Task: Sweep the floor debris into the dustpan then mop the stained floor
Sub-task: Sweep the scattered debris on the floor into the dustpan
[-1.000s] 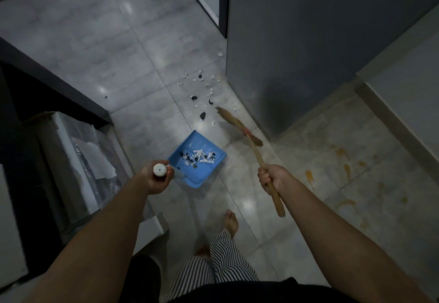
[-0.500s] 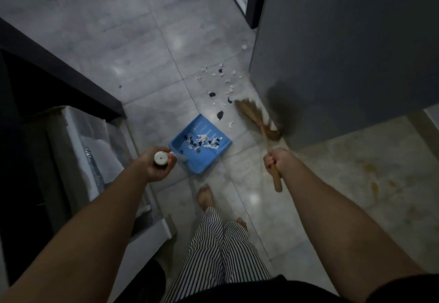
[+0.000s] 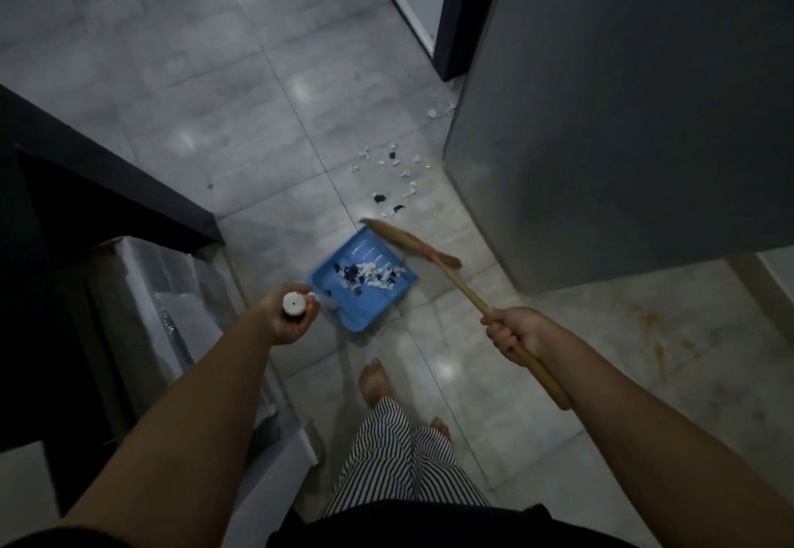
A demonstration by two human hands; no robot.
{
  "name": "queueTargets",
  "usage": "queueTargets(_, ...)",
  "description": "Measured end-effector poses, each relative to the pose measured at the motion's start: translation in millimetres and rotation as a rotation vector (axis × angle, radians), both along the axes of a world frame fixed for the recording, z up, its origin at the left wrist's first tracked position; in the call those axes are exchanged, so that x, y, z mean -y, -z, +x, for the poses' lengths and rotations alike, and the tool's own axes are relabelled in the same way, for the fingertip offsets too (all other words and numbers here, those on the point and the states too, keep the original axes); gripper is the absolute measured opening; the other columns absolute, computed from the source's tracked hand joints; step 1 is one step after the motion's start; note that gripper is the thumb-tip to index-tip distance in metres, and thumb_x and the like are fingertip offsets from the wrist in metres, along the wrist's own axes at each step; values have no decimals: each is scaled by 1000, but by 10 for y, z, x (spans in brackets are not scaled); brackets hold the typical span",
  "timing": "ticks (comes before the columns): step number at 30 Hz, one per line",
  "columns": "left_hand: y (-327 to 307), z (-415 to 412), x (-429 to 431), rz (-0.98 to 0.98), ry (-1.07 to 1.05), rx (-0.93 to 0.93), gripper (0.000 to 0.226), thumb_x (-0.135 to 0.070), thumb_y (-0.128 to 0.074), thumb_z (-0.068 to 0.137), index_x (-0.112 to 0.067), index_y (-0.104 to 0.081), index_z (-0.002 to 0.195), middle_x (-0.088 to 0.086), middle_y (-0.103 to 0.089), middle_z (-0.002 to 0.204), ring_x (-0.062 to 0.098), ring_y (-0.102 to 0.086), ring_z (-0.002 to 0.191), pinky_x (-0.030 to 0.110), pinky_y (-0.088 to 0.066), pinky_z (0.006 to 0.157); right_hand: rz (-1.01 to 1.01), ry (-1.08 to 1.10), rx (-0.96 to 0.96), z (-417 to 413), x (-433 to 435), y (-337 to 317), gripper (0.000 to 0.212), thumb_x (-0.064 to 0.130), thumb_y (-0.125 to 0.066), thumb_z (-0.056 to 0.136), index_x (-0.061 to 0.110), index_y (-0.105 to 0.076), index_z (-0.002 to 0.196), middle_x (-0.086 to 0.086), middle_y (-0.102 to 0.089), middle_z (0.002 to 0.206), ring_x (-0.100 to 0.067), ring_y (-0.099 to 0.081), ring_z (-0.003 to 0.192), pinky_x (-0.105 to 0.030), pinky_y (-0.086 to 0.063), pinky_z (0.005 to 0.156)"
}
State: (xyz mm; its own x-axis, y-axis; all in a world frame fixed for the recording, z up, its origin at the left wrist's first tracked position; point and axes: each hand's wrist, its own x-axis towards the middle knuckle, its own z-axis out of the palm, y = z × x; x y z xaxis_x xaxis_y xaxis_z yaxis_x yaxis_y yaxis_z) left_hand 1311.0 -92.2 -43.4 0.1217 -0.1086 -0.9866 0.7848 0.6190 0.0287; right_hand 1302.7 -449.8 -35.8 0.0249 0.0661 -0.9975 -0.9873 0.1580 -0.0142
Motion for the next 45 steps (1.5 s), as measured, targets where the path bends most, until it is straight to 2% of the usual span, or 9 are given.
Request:
queueTargets(4,42,37,-54,-21,-23,-11,29,-22,-45,98,2,-48,81,11,-54,44,14,-55,30,18,-47,33,-5,86,-27,56,-300,75,42,25,-28,108,14,-34,67,3,-31,31,-5,-24,17,-9,-16,21)
queueTargets(9,78,73,-123,-32,-39,-15,29,-22,-47,98,2,-49,82,12,-55,44,15,-56,31,19,-48,34,39,-11,-131,-89,-528,39,45,28,-30,107,13,-36,65,2,-32,32,-6,-23,18,-10,-16,22)
queueTargets(15,53,86,-210,-72,-96,-2,27,-22,-45,98,0,-47,81,10,-53,44,14,-55,31,20,-49,34,76,-27,-96,-77,-325,-308,36,29,-34,106,11,-42,76,3,-34,37,-4,-26,21,-8,-18,24)
queueTargets(22,-6,286,-267,-64,-122,25,27,-22,-43,98,-1,-46,82,9,-52,43,14,-54,30,19,-47,32,50,81,26,602,-204,-326,40,28,-28,108,12,-37,73,3,-32,33,-4,-25,17,-9,-16,20)
queueTargets(31,131,853,-453,-84,-96,-12,34,-27,-39,101,1,-47,82,8,-50,43,11,-53,30,15,-47,34,53,355,44,1792,-355,295,40,24,-28,106,16,-30,68,1,-30,29,-6,-27,15,-12,-19,20)
queueTargets(34,165,1072,-404,-52,-122,-15,30,-24,-41,100,1,-47,84,9,-50,44,12,-52,29,17,-46,32,25,287,13,1935,-447,474,39,21,-28,106,15,-30,67,0,-30,28,-7,-26,15,-13,-19,20)
queueTargets(38,145,1353,-284,-26,-134,1,27,-21,-43,100,-1,-46,83,9,-48,44,12,-50,28,18,-47,33,-44,57,-24,1780,-570,529,40,23,-28,106,15,-32,68,3,-29,29,-6,-23,16,-7,-16,23)
queueTargets(41,111,1509,-220,-17,-126,9,28,-20,-44,99,1,-46,81,9,-47,40,12,-49,26,18,-47,33,-46,-82,-40,1572,-591,444,41,23,-28,107,14,-35,67,3,-31,32,-5,-23,18,-6,-16,24)
queueTargets(45,99,1594,-189,20,-117,32,26,-19,-45,99,0,-46,81,8,-47,41,12,-50,26,19,-47,32,-7,-125,-40,1383,-538,227,31,22,-34,106,11,-43,79,3,-33,35,-5,-24,20,-7,-18,23)
